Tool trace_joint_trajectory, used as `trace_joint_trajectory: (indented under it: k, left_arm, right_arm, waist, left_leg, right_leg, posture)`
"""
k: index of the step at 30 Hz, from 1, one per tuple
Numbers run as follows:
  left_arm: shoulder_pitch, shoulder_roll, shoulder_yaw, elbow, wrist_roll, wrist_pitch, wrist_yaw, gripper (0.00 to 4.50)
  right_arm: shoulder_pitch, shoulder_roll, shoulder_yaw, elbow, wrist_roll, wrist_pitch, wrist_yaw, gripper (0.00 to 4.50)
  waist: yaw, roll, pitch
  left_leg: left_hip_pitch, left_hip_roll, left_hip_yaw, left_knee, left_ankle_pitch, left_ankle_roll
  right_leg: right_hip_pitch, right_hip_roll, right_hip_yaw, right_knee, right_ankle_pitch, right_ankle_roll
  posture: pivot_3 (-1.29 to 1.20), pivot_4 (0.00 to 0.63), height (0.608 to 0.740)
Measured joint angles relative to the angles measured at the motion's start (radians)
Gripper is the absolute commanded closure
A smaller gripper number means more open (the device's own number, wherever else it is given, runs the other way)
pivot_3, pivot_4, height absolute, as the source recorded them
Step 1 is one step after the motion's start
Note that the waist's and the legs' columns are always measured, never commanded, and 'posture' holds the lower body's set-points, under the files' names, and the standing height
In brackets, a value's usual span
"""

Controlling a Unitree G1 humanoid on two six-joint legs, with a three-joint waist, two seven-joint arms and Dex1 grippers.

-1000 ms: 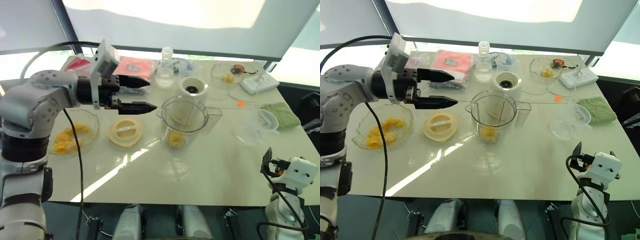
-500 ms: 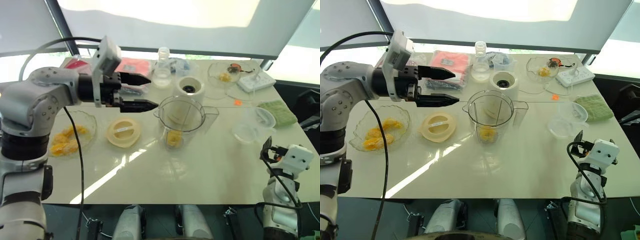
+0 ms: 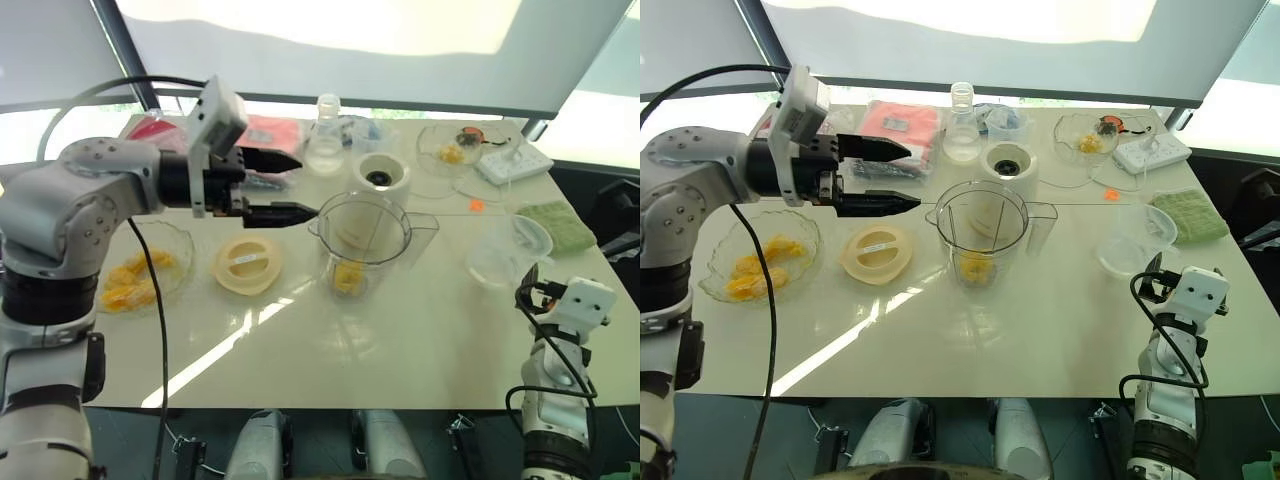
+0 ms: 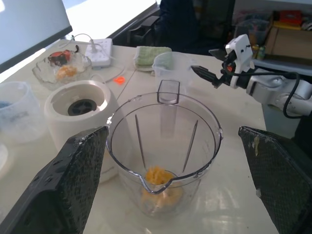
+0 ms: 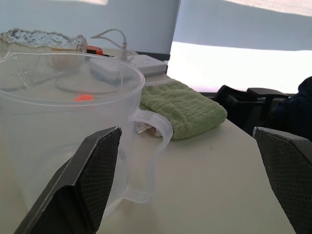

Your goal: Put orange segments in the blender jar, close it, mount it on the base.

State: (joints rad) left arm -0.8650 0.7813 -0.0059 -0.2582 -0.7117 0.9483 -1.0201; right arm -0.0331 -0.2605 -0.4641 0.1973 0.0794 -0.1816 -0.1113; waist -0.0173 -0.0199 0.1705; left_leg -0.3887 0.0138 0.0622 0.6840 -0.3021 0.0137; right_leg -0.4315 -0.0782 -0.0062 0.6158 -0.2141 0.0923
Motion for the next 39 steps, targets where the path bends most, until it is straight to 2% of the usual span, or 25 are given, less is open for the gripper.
trace_joint_trajectory:
  k: [6,11,22,39]
  left_arm:
    - [0.005,0.001,0.001,0.0,0.0,0.0,0.0,0.04]
    - [0.005,-0.003,0.0,0.0,0.001,-0.001,0.0,0.04]
    - [0.008,-0.006,0.0,-0.005,0.003,-0.002,0.015,0.04]
    - [0.03,-0.008,-0.011,-0.023,0.014,-0.03,0.022,0.04]
  right_arm:
    - [0.037,0.003,0.002,-0.009,0.0,0.0,-0.01,0.0]
    - [0.01,-0.001,0.002,0.01,-0.004,-0.007,-0.021,0.0]
    - [-0.133,-0.08,0.016,0.248,-0.033,-0.072,-0.035,0.0]
    - [-0.153,-0.098,0.028,0.343,-0.046,-0.096,-0.088,0.0]
  waist:
    - [0.0,0.0,0.0]
    - [-0.003,0.0,0.0]
    - [-0.003,0.001,0.0]
    - [-0.003,0.001,0.0]
  left_leg:
    - [0.0,0.0,0.0,0.0,0.0,0.0]
    - [0.0,0.0,0.0,0.0,0.0,0.0]
    - [0.0,0.0,0.001,0.0,0.0,0.0]
    - [0.001,-0.001,0.001,0.0,0.0,0.0]
  right_leg:
    - [0.0,0.0,0.0,0.0,0.0,0.0]
    - [0.0,0.0,0.0,0.0,0.0,0.0]
    - [0.0,0.0,0.001,0.0,0.0,0.0]
    - [0.0,0.0,0.001,0.0,0.0,0.0]
  posture:
    - [0.0,0.15,0.74]
    - [0.0,0.15,0.74]
    - [0.0,0.15,0.74]
    - [0.0,0.15,0.74]
